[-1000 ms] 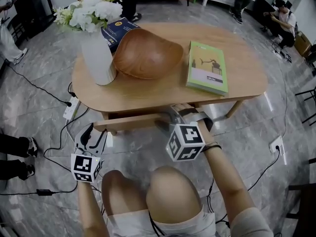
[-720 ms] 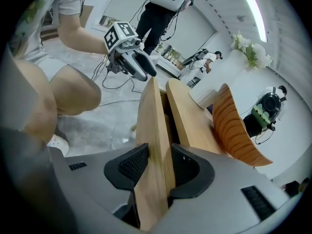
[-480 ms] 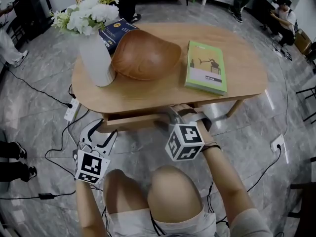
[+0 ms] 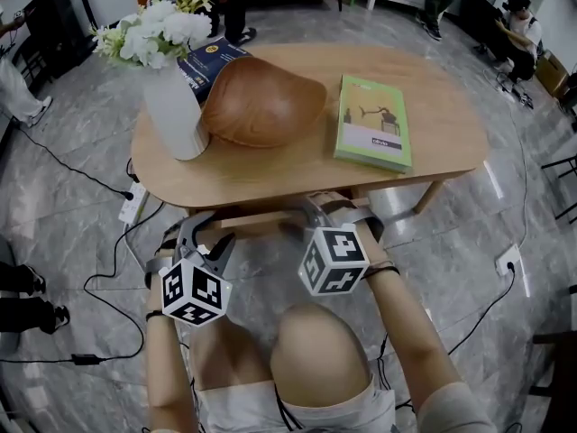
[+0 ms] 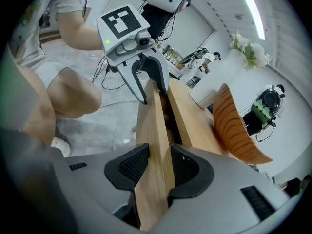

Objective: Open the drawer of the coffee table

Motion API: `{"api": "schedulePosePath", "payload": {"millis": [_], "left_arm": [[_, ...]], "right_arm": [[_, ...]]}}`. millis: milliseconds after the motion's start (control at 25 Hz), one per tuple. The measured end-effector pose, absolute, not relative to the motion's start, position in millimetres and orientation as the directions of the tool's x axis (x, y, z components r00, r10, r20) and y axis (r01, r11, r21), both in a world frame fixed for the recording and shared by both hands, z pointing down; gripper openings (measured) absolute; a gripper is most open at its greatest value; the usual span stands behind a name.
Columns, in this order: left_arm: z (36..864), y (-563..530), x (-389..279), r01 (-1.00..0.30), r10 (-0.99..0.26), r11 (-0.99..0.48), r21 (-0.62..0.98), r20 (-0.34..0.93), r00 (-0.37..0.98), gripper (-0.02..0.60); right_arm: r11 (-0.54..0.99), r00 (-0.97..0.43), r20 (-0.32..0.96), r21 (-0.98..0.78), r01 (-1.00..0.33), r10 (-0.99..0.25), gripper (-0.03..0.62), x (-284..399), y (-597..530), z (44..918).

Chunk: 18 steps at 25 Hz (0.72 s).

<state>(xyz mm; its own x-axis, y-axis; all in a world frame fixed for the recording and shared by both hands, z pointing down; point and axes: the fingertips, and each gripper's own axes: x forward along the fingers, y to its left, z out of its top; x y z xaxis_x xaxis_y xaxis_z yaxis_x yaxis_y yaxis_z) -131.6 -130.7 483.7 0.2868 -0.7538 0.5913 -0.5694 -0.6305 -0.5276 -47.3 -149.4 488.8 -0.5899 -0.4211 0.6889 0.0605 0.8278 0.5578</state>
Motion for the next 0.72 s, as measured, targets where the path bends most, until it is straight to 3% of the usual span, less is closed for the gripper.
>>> {"api": "schedulePosePath", "payload": {"millis": [720], "left_arm": [[491.9,-121.9,-126.4,-0.532,-0.749,-0.638,-0.558,0.609,0.260,0.181]], "right_arm": [[0.820,-0.591,0.677,0.570,0.045,-0.438,0.143,-44.5,-138.1,493.0]]}}
